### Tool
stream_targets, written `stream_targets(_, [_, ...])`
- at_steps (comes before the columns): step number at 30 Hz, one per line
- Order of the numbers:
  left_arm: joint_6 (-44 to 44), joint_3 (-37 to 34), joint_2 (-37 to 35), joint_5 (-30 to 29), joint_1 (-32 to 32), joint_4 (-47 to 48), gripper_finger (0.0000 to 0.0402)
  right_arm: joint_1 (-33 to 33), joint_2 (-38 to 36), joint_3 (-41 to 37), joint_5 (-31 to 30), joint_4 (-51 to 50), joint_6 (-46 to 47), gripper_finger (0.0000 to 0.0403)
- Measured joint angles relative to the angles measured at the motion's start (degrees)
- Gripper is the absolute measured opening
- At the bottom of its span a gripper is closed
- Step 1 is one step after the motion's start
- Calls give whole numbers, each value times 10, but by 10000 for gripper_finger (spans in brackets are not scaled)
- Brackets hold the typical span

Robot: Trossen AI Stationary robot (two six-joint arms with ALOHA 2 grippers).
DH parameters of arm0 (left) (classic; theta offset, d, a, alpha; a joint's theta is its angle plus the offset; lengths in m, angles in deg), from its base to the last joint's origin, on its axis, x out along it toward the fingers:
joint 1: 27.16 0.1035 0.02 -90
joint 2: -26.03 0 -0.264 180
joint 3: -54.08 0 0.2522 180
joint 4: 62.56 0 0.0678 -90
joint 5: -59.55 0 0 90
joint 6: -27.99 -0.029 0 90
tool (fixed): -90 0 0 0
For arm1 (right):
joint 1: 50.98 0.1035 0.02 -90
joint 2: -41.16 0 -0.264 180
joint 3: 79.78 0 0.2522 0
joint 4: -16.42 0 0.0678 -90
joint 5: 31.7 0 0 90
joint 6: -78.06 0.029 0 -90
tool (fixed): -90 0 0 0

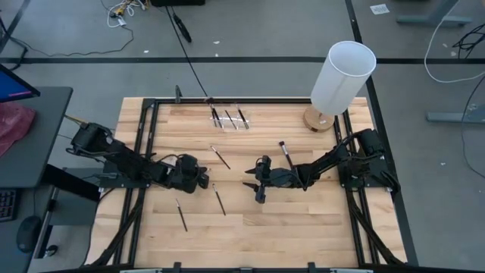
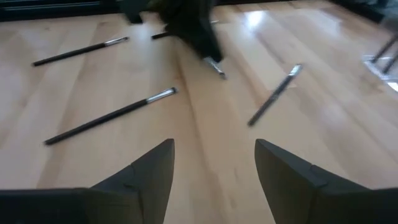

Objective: Put items in baskets/containers
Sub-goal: Put the black eyeshadow brush into the transparent organizer

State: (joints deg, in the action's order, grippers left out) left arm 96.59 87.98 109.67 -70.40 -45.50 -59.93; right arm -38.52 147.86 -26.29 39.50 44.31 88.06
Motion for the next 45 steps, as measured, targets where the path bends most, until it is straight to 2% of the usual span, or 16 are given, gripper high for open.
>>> stream_targets(7, [-67, 0, -1, 23, 29, -13, 1, 0, 0, 0, 19, -2, 0, 226])
stream_targets(10, [-135, 0, -23, 31, 32, -7, 17, 0, 0, 0, 19, -2, 0, 226])
stream_targets(13, [-207, 1, -64, 39, 35, 5, 54, 0, 0, 0, 19, -2, 0, 226])
stream_targets(17, [-294, 1, -134, 55, 60, 63, 123, 0, 0, 0, 19, 0, 0, 226])
stream_targets(21, [-404, 0, -163, 107, 120, 109, 186, 0, 0, 0, 19, 14, 0, 226])
stream_targets(24, [-473, -10, -162, 183, 183, 96, 206, 0, 0, 0, 19, 28, -3, 226])
stream_targets(27, [-520, -39, -161, 280, 239, 60, 207, 0, 0, 0, 19, 34, 0, 226])
stream_targets(29, [-545, -56, -161, 320, 264, 47, 202, 0, 0, 0, 19, 34, 4, 226])
stream_targets(32, [-573, -82, -161, 317, 281, 34, 191, 0, 0, 0, 20, 34, 11, 226])
stream_targets(35, [-589, -117, -162, 313, 286, -27, 178, 0, 0, 0, 20, 34, 11, 226])
stream_targets(42, [-581, -186, -163, 322, 287, -151, 134, 0, 0, 0, 19, 40, 6, 226])
stream_targets(45, [-581, -194, -162, 324, 283, -166, 111, 0, 0, 0, 19, 53, 4, 226])
